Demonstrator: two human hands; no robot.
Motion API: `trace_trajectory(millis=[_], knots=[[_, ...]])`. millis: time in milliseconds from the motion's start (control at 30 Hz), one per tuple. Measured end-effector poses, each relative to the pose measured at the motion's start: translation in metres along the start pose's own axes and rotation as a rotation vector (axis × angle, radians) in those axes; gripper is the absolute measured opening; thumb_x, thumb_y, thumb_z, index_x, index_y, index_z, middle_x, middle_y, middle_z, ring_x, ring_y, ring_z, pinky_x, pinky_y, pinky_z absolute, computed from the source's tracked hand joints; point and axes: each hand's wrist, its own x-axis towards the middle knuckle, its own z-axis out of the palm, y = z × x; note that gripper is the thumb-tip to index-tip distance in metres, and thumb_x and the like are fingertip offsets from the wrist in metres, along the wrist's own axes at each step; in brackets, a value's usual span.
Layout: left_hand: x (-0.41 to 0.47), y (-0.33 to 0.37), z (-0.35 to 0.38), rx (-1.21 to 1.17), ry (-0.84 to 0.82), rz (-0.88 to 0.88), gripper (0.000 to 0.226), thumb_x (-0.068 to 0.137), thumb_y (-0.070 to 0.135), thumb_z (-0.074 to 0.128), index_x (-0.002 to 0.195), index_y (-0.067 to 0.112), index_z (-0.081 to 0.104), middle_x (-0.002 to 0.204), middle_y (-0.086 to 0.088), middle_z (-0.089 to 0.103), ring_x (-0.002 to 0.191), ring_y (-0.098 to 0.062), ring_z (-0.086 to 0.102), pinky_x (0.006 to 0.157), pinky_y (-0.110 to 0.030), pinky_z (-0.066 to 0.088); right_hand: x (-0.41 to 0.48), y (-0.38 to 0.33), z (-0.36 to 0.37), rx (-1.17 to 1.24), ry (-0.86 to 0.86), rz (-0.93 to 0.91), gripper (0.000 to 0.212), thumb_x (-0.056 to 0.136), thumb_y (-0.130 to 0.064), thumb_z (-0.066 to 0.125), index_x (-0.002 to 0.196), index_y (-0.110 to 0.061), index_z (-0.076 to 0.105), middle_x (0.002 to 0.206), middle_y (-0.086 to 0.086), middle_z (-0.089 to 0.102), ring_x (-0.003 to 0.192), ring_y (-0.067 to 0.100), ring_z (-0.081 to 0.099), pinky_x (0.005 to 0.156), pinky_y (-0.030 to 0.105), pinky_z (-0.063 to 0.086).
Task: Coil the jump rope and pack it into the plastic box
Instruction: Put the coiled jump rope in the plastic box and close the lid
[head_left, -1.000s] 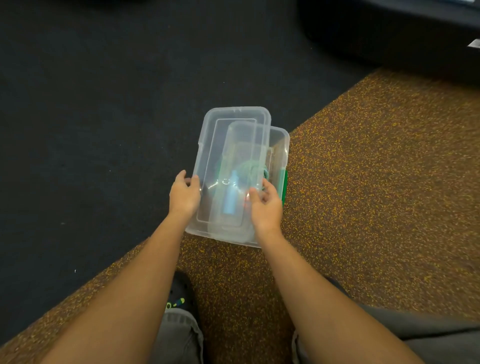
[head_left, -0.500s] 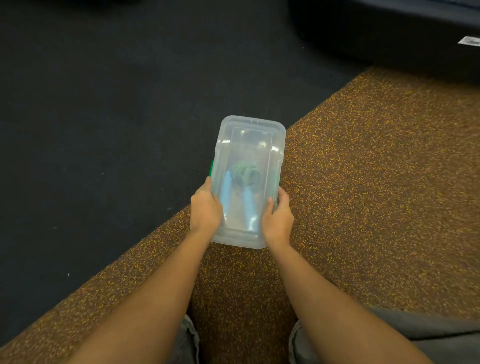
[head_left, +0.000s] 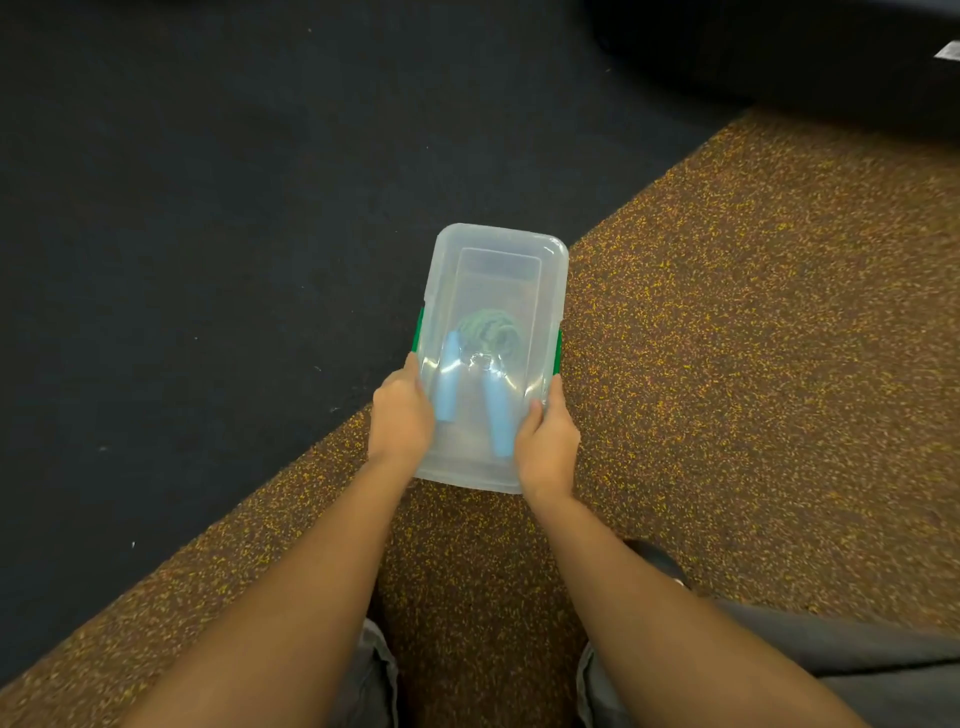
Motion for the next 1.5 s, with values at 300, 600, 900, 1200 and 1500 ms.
trace_trajectory(millis=[300,600,900,1200,1500], knots=[[0.006,-0.003,-0.002,-0.152,-0.006,-0.081,0.038,0.094,0.004,0.038,0.125,0.016,0.056,0.109,-0.015,0.066,0.099,-0.029,0.060,0.082,-0.026,0.042,0.009,0.001,0.001,-0.001,-0.004,0.065,0.043,0.094,-0.010,0.040,0.137,-0.010,0.042,0.125,0.018,0.060,0.112,0.033,0.057,0.099,0.035,0.044],[0.023,0.001,-0.007,0.198,-0.186,-0.062,0.024,0.093,0.011,0.037,0.108,-0.002,0.051,0.105,-0.025,0.055,0.097,-0.039,0.057,0.084,-0.046,0.050,0.009,0.001,-0.005,-0.247,0.029,0.080,0.044,0.094,-0.026,0.045,0.138,-0.023,0.041,0.114,0.011,0.041,0.109,0.027,0.036,0.101,0.041,0.034],[0.036,-0.006,-0.015,-0.461,-0.184,-0.389,0.048,0.090,0.031,0.054,0.134,0.017,0.043,0.138,-0.011,0.044,0.120,-0.024,0.047,0.089,-0.031,0.038,0.023,-0.005,-0.008,0.325,-0.037,0.309,0.067,0.084,-0.025,0.059,0.142,-0.018,0.026,0.141,0.012,0.033,0.126,0.027,0.039,0.107,0.044,0.036],[0.047,-0.013,-0.005,-0.664,-0.281,-0.450,0.051,0.090,0.033,0.054,0.133,0.008,0.043,0.119,-0.004,0.059,0.093,-0.015,0.061,0.073,-0.028,0.051,0.044,-0.009,-0.017,0.629,-0.166,0.476,0.042,0.085,-0.031,0.062,0.117,-0.004,0.055,0.109,0.013,0.065,0.088,0.023,0.063,0.083,0.040,0.053],[0.039,-0.001,0.001,-0.235,-0.068,-0.116,0.025,0.094,0.023,0.044,0.105,0.007,0.059,0.092,-0.010,0.060,0.085,-0.023,0.056,0.068,-0.029,0.043,0.036,-0.023,-0.015,0.007,0.083,0.091,0.026,0.093,-0.026,0.051,0.101,-0.005,0.063,0.094,0.012,0.067,0.081,0.023,0.059,0.072,0.029,0.048]])
